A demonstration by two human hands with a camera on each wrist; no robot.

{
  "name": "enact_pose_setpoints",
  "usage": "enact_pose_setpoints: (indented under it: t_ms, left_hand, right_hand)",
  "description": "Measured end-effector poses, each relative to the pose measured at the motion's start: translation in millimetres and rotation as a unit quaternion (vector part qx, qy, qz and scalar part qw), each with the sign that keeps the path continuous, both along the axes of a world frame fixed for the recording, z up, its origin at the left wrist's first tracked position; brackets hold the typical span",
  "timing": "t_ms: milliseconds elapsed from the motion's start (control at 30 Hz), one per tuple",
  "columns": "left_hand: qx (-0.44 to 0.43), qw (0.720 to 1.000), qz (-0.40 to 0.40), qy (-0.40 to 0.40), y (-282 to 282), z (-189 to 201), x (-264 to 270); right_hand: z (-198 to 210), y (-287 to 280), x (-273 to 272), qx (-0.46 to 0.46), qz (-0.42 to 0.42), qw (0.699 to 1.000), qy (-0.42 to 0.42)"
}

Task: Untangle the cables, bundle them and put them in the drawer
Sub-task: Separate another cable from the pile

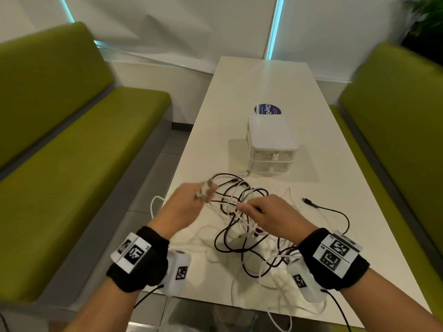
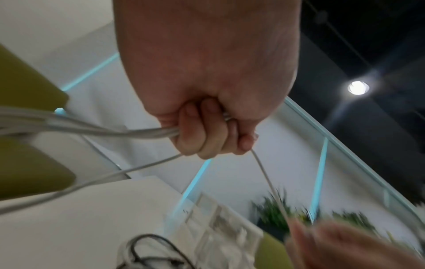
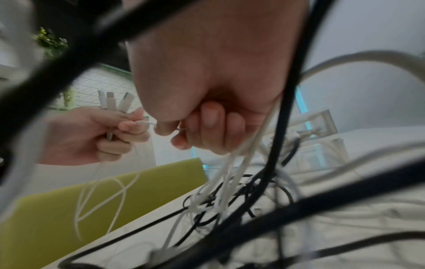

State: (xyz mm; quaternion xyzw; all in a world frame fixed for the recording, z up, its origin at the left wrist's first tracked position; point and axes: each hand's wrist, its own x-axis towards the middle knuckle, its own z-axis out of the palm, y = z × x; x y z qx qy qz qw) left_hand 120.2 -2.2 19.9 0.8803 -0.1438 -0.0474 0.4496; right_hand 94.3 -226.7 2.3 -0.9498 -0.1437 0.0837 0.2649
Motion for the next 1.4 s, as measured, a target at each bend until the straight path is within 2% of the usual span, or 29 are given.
enact_pose_setpoints:
  t_ms: [67, 167, 233, 300, 400, 500, 567, 667, 833, 967, 1100, 1200, 1267, 1333, 1400]
  left_hand:
    - [-0.082, 0.992, 0.093, 0.002, 16.0, 8.9, 8.3]
    - [-0.053, 0.985, 0.162, 0.011, 35.3, 14.1, 19.3]
    - [-0.023, 0.988, 0.155, -0.001, 36.7, 10.9, 21.7]
    - [-0.001, 0.989, 0.133, -0.059, 29.5, 10.5, 15.2]
    - [-0.002, 0.989, 0.04, -0.14, 8.3, 6.7, 3.6]
    - [0.063, 0.988, -0.081, -0.113, -18.4, -4.2, -5.8]
    - [0.13, 0.981, -0.109, -0.091, -30.3, -10.3, -7.6]
    - [0.164, 0.98, -0.084, -0.079, -34.6, -6.7, -6.6]
    - [0.141, 0.987, -0.024, -0.08, -25.6, 1.4, -2.3]
    - [0.067, 0.995, 0.021, -0.077, -12.3, 2.0, 1.9]
    - [0.007, 0.992, 0.112, -0.061, 4.0, 8.3, 9.3]
    - [0.046, 0.991, 0.113, -0.053, 6.2, 2.5, 11.1]
    - [0.045, 0.987, 0.112, -0.105, 3.0, -1.7, 9.3]
    - [0.021, 0.986, 0.064, -0.153, -3.6, -4.6, 4.8]
    - [0.051, 0.986, -0.013, -0.159, -14.9, -5.7, -2.7]
  right_hand:
    - [-0.1, -6.0, -0.2, 0.028, -0.017, 0.999, 0.015]
    - [1.2, -6.8, 0.8, 0.052, -0.03, 0.998, 0.024]
    - [2.8, -1.8, 1.0, 0.039, -0.028, 0.999, 0.026]
    - [4.3, 3.3, 0.0, 0.016, -0.025, 0.999, 0.032]
    - [5.7, 8.5, -0.3, -0.008, -0.02, 0.999, 0.034]
    - [8.7, 12.5, 0.7, -0.018, 0.0, 1.0, 0.012]
    - [10.5, 12.5, 1.4, -0.015, 0.014, 1.0, 0.003]
    - [6.8, 6.5, 3.4, 0.021, 0.011, 1.0, 0.003]
    - [7.4, 2.5, 2.9, 0.095, 0.013, 0.995, 0.004]
    - [7.1, 1.5, 4.6, 0.135, 0.0, 0.991, 0.025]
    - [-0.1, -10.2, 0.6, 0.112, -0.023, 0.993, 0.028]
    - [-0.7, -9.7, -2.7, 0.107, -0.031, 0.994, 0.023]
    - [0.1, -6.0, -1.8, 0.096, -0.033, 0.994, 0.03]
    - [0.0, -2.7, -1.0, 0.083, -0.031, 0.995, 0.036]
    - [2.1, 0.9, -0.9, 0.074, -0.025, 0.997, 0.028]
